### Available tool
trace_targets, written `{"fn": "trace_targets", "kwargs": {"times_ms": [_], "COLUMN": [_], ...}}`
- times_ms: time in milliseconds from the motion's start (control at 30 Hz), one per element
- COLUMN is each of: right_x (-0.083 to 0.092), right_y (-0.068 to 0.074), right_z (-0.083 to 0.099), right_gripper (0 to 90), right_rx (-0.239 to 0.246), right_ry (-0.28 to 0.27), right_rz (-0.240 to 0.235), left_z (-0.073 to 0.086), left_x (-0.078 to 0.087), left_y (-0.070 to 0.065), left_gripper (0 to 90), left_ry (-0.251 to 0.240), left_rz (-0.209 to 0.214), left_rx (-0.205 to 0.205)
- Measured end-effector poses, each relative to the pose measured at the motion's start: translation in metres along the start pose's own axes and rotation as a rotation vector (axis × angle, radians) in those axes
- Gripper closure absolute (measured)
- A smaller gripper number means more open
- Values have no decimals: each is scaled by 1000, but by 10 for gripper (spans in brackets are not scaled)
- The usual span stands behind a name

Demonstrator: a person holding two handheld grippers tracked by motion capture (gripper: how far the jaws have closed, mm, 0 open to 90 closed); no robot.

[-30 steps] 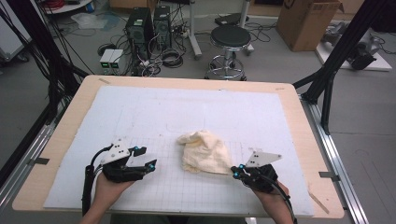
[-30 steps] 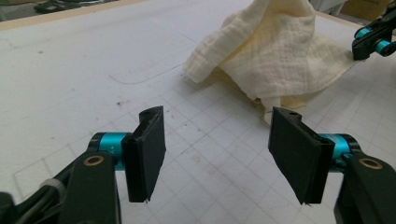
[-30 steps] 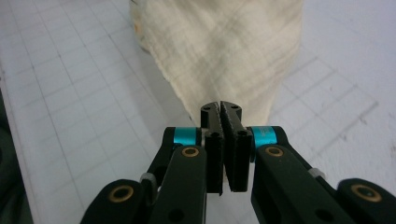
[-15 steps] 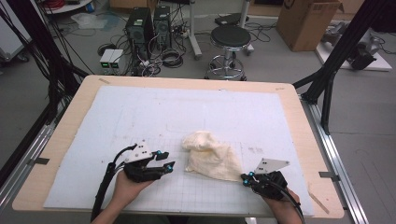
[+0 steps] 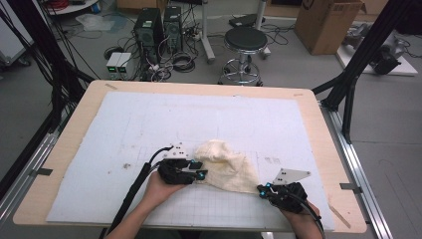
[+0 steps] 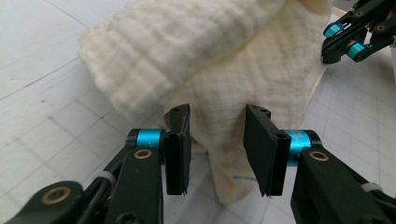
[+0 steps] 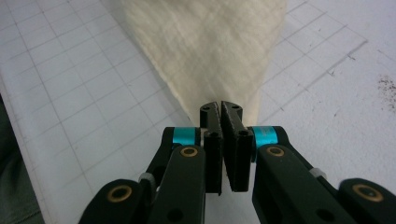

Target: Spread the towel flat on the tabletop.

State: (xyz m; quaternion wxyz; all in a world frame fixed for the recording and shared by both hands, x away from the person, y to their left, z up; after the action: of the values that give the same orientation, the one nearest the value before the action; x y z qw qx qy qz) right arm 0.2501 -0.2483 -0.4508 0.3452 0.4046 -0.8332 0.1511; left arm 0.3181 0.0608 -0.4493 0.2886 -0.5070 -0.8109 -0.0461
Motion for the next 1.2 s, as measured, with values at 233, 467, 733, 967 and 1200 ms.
{"fn": "trace_targets", "kwargs": {"times_ms": [233,467,733,967,1200], "right_x": [-1,-3,-7,-13,-16], "right_y": [-1,2,13,26,44], "right_z": [-2,-7,-23,-41,-51], "right_gripper": [873,874,877,878,878], "right_rx": [1,11,52,87,131], "right_ry": [-6,-12,-51,-93,-105], "right_rz": [-4,-20,-36,-70,-104], "left_z": [-3,-10,-13,-10,2], "left_x": [0,20,55,95,120], "left_y": [0,0,0,1,-12], "left_gripper": [831,874,873,873,873], "left_ry": [7,-18,-48,-64,-38], "left_rz": [-22,-55,-102,-153,-179], "left_rx": [-6,-44,-55,-59,-86]}}
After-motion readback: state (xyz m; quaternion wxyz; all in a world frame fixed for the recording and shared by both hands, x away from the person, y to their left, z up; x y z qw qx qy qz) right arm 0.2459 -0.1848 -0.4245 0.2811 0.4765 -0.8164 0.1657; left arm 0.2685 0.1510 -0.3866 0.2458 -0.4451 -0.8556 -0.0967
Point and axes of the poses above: each handheld gripper's, and its own axes: x roughly backward along the jaws, z roughly out of its underside, y roughly to its left, the point moved 3 cm from there along -x, roughly forward along the jaws
